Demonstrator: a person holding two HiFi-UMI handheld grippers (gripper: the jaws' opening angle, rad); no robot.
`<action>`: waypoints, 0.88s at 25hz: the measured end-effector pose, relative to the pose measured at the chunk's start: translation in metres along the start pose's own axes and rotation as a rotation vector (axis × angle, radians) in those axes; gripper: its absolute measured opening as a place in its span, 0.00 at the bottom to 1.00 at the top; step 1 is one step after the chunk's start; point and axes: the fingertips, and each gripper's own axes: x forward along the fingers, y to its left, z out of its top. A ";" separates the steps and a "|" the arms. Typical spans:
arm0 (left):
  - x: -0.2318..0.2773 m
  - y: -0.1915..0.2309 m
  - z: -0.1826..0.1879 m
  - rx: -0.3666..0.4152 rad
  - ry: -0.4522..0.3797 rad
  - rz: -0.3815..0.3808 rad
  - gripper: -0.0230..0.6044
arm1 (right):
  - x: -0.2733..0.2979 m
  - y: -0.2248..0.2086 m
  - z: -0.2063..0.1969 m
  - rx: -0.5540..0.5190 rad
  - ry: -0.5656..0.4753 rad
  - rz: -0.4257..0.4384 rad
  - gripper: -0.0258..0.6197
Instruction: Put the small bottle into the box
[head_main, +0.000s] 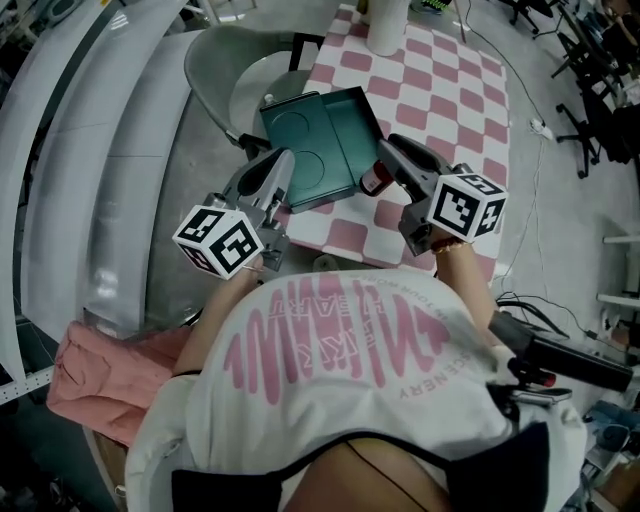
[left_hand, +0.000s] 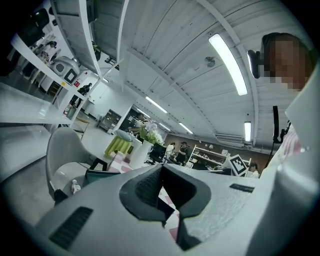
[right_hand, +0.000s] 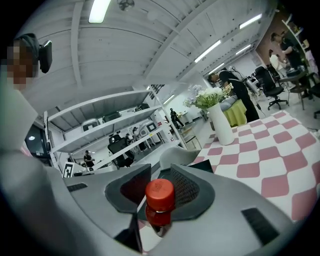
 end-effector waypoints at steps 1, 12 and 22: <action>0.003 0.006 0.000 -0.009 0.004 0.005 0.05 | 0.006 -0.004 0.000 0.003 0.008 -0.003 0.23; 0.013 0.057 -0.016 -0.066 0.027 0.080 0.05 | 0.058 -0.053 -0.014 0.018 0.103 -0.048 0.23; 0.000 0.079 -0.030 -0.108 0.033 0.139 0.05 | 0.080 -0.078 -0.026 0.020 0.159 -0.092 0.23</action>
